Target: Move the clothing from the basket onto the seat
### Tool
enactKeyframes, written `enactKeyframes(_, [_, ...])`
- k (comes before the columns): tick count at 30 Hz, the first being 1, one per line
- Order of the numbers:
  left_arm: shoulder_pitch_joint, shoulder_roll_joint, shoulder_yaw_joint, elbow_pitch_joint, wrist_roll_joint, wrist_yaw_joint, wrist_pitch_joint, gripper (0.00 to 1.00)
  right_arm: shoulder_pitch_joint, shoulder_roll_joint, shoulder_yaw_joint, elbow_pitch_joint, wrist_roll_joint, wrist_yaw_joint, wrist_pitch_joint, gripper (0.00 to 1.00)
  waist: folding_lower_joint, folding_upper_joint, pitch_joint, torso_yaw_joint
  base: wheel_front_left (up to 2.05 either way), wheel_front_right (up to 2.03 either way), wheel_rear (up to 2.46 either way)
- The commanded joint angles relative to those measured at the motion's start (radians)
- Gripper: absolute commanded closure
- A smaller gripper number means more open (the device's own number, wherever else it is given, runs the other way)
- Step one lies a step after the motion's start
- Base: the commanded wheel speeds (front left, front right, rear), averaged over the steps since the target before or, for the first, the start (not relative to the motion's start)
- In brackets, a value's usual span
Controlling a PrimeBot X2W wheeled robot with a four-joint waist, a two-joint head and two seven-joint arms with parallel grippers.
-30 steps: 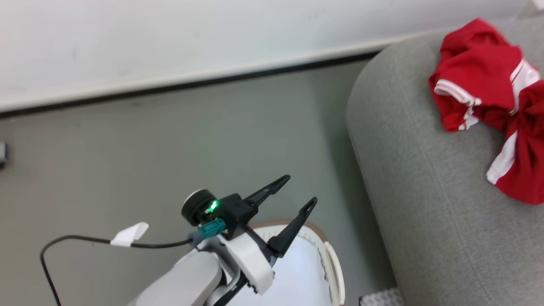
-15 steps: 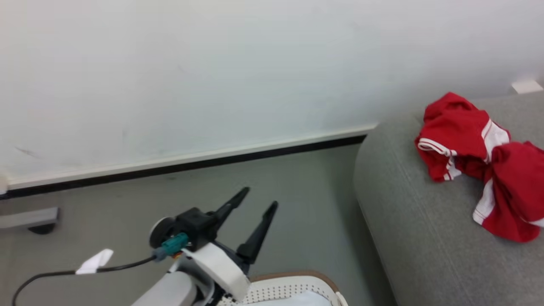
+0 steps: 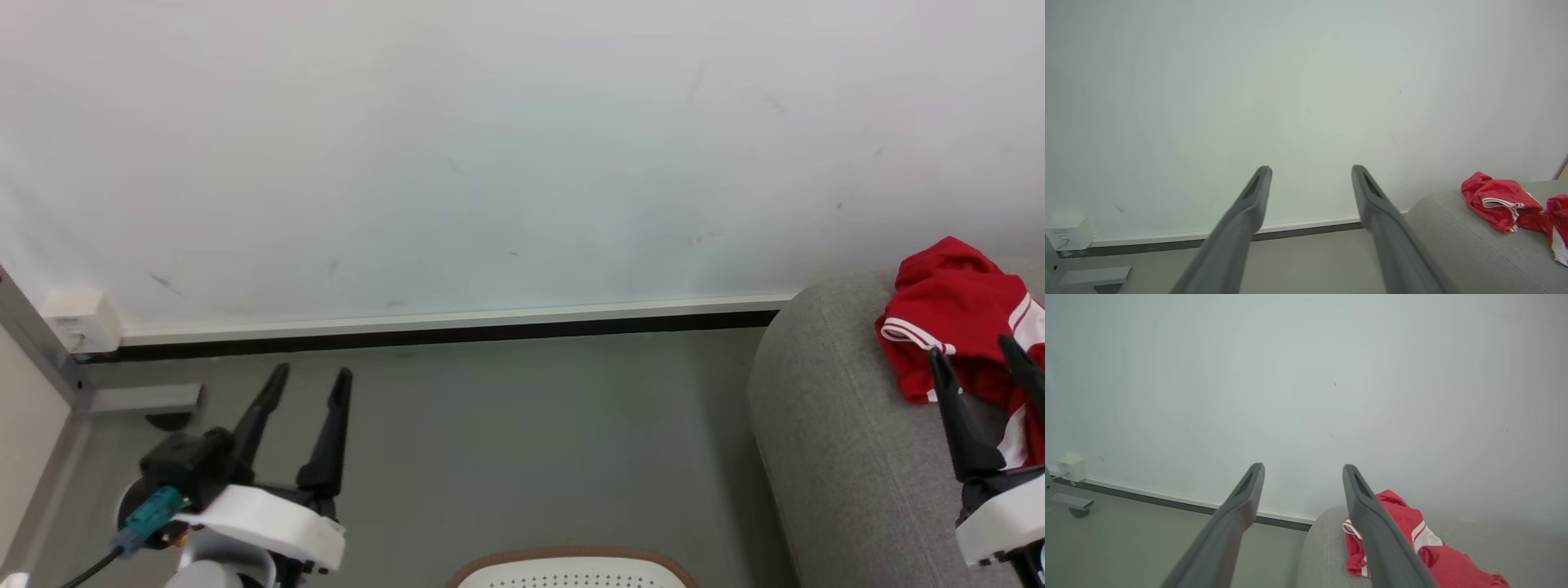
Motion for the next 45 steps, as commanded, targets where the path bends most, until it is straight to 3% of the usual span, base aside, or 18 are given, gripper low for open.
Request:
enactKeyframes(1, [0.018,-0.003,0.017,-0.013,0.022,0.002,0.000,0.00,0.023,0.010,-0.003,-0.007,0.004,-0.003,-0.020,0.00,0.0002,0.0000,-0.001,0.009,0.00,0.00,0.00])
enactKeyframes(9, [0.141,-0.111,0.183,-0.038,0.101,-0.056,0.000,0.00,0.127,0.144,0.029,0.013,-0.068,-0.003,-0.234,0.00,0.0002,0.0000,0.002,0.021,0.00,0.00,0.00])
enactKeyframes(18, [0.210,-0.221,0.284,0.023,0.217,-0.148,0.000,0.00,0.171,0.240,0.066,0.114,-0.116,-0.003,-0.305,0.00,0.0002,0.0000,0.003,0.005,0.00,0.00,0.00])
enactKeyframes(29, [0.220,-0.284,0.356,0.036,0.299,-0.192,0.000,0.00,0.143,0.268,0.083,0.119,-0.124,-0.003,-0.311,0.00,0.0002,0.0000,0.008,0.001,0.00,0.00,0.00])
enactKeyframes(45, [0.200,-0.302,0.372,0.055,0.324,-0.208,0.000,0.00,0.148,0.271,0.090,0.115,-0.117,-0.003,-0.311,0.00,0.0002,0.0000,0.008,0.005,0.00,0.00,0.00])
